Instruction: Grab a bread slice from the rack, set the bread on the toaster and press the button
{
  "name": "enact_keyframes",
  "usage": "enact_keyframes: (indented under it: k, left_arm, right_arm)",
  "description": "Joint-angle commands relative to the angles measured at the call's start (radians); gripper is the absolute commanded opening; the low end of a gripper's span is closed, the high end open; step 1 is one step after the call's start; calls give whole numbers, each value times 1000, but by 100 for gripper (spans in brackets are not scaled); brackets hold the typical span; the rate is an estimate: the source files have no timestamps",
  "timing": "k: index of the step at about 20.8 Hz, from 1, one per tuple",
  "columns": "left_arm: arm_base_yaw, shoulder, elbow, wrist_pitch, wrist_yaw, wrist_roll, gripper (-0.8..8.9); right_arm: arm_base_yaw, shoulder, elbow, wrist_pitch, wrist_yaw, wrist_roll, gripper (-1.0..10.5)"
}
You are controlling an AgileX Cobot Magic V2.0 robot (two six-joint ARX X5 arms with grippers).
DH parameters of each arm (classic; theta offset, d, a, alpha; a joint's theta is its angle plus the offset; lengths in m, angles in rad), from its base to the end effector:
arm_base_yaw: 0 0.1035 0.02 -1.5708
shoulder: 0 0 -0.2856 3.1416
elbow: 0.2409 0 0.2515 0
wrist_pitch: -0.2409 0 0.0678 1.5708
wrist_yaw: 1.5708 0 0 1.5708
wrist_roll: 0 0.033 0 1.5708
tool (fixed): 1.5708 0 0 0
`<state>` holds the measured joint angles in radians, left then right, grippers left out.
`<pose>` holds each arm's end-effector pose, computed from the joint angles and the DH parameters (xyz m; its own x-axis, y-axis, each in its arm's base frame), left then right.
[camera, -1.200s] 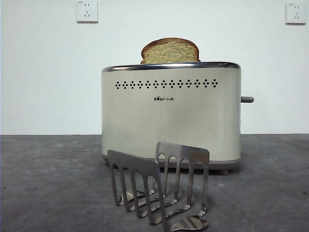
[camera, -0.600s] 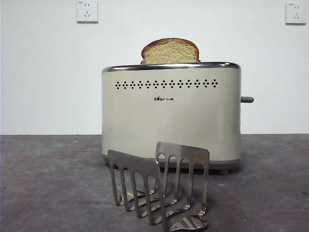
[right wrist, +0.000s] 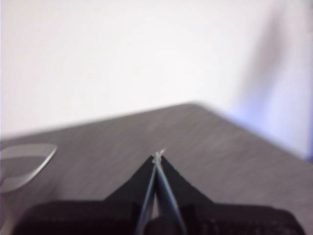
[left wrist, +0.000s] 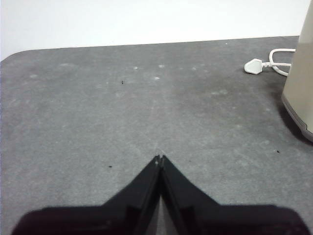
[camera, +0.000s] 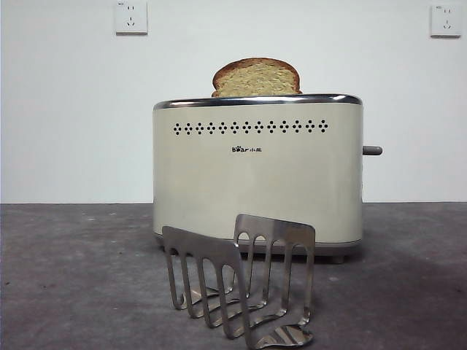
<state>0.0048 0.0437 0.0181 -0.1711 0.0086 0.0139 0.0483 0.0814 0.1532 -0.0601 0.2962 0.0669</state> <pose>0.0792 0.0001 0.1500 0.9807 -0.0039 -0.1954 0.0064 0.9999 0.0120 0.0744 -0.0060 0.2053 0.9694 -0.2454 0.0112 0.2440 0.9672 0.0703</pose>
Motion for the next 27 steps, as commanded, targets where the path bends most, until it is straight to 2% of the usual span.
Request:
enact_keyframes:
  k: [1, 6, 14, 17, 27]
  left_arm:
    - [2, 4, -10, 5, -2, -7, -3]
    - [2, 5, -10, 5, -1, -7, -3]
    - [2, 7, -10, 5, -1, -7, -3]
    - [2, 9, -10, 5, -1, -7, -3]
    - [2, 13, -10, 5, -1, -7, -3]
  right_arm:
    - [2, -18, -45, 11, -72, -34, 1]
    - [2, -57, -109, 8, -134, -49, 1]
    - [1, -74, -139, -61, -306, -134, 1]
    - [2, -74, -139, -130, -307, -132, 1]
    - [3, -73, -137, -128, -296, -121, 1]
